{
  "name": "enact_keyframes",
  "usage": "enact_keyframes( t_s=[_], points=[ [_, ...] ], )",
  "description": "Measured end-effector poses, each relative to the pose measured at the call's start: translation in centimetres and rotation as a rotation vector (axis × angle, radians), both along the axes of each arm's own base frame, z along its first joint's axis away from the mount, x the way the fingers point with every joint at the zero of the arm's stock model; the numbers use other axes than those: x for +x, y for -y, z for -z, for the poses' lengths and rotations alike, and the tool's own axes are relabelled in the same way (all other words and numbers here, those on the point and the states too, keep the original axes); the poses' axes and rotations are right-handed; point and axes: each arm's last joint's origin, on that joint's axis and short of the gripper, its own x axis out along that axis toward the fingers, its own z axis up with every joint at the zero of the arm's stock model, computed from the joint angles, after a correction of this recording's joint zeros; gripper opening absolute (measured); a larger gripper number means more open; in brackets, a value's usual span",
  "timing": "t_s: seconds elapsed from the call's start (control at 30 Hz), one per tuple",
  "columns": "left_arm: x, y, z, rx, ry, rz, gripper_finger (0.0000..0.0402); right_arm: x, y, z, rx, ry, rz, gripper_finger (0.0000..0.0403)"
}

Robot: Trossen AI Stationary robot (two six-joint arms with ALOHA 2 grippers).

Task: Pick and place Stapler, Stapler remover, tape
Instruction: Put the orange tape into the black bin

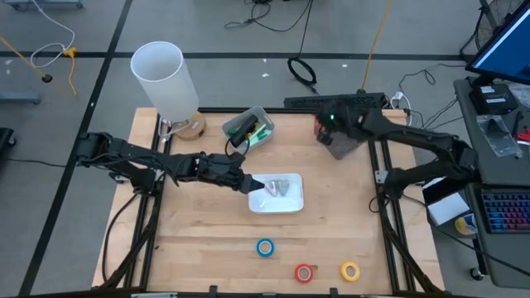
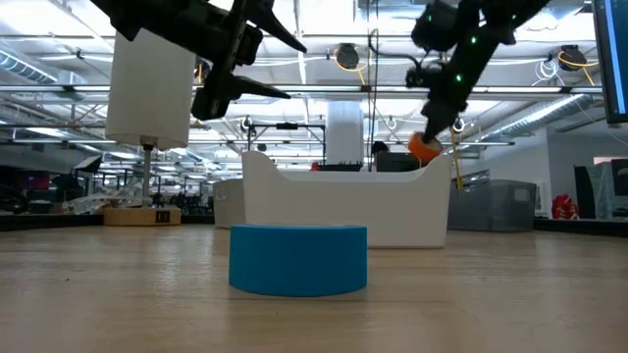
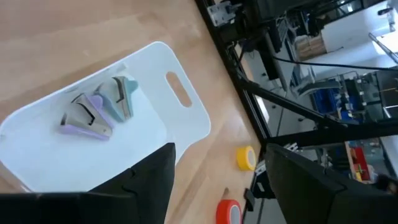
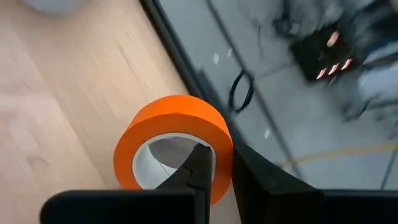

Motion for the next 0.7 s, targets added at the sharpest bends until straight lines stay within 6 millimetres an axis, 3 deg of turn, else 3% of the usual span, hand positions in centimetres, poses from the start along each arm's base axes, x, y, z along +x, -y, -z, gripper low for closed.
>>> enact_keyframes(
  t_s=[0.27, 0.5, 0.7],
  points=[
    [-0.1, 0.0, 0.2, 0.017, -0.021, 0.005, 0.0244, -2.4, 5.0, 2.8, 0.158, -0.072, 0.14, 0.0032],
    [-0.1, -0.1, 0.2, 0.021, -0.022, -0.002, 0.0244, -2.6, 7.1, 5.9, 0.262, -0.15, 0.171, 0.0036],
    [-0.1, -0.1, 0.2, 0.022, -0.025, -0.002, 0.0243, -2.1, 8.5, 8.0, 0.25, -0.198, 0.203, 0.0037]
  ],
)
